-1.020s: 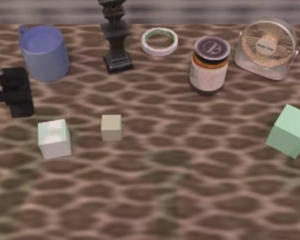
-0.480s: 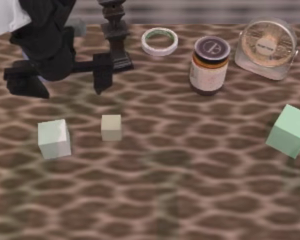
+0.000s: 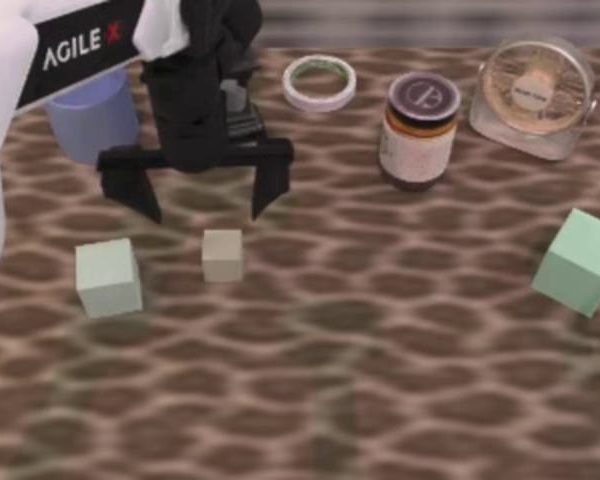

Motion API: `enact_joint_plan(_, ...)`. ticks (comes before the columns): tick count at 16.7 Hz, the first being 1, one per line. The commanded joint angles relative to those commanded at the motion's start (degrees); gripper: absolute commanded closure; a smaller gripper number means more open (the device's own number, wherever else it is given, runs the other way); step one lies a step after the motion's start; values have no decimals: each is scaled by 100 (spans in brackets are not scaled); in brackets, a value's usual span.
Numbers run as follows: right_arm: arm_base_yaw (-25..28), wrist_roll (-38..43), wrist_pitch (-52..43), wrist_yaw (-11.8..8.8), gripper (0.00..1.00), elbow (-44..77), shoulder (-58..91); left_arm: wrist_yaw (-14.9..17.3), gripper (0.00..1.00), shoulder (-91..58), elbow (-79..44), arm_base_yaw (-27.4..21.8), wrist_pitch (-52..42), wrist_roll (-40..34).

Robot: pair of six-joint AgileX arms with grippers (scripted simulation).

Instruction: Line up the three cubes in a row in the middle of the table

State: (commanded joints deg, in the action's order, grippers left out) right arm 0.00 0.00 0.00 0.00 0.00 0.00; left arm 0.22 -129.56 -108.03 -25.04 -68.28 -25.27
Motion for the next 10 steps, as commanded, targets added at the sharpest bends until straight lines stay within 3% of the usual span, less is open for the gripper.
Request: enact_joint_plan(10, 0, 0, 0, 0, 0, 0, 0, 1, 0, -197, 222, 1, 390, 5)
